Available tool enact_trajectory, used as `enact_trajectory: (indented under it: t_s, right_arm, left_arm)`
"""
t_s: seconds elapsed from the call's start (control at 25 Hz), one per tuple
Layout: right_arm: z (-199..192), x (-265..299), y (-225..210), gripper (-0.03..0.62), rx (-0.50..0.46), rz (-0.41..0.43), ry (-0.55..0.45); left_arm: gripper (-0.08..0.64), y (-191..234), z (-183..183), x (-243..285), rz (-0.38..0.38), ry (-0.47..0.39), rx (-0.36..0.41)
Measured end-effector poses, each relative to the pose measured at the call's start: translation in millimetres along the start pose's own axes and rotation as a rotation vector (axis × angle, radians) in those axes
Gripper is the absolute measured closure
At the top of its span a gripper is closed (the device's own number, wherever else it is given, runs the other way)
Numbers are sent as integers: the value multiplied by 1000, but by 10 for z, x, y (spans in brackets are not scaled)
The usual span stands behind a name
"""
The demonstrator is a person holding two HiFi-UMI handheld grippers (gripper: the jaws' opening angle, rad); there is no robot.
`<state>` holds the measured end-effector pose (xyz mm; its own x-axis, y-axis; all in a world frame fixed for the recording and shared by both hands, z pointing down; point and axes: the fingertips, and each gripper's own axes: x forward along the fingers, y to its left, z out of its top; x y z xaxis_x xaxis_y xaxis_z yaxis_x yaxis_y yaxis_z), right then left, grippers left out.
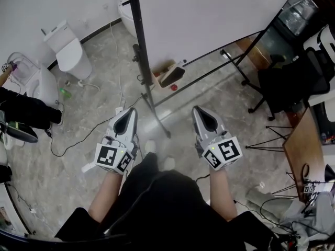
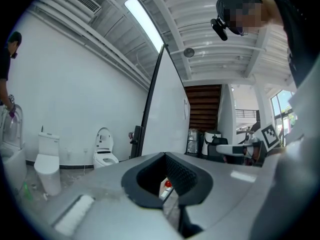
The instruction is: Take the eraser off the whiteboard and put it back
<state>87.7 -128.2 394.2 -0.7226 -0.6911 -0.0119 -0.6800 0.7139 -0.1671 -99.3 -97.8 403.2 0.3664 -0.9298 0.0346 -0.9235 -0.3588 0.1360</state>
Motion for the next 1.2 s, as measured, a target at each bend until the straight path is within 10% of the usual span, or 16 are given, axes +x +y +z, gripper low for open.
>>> enact_trajectory:
  t_s: [0.56, 1.2]
  right_arm:
    - [-309, 1030, -460, 578, 16, -152, 64]
    - [-645, 1500, -955, 388, 135, -292, 82]
  left_arm:
    - [555, 562, 80, 808, -136, 27, 0]
    - [555, 526, -42, 1330, -300, 81, -6]
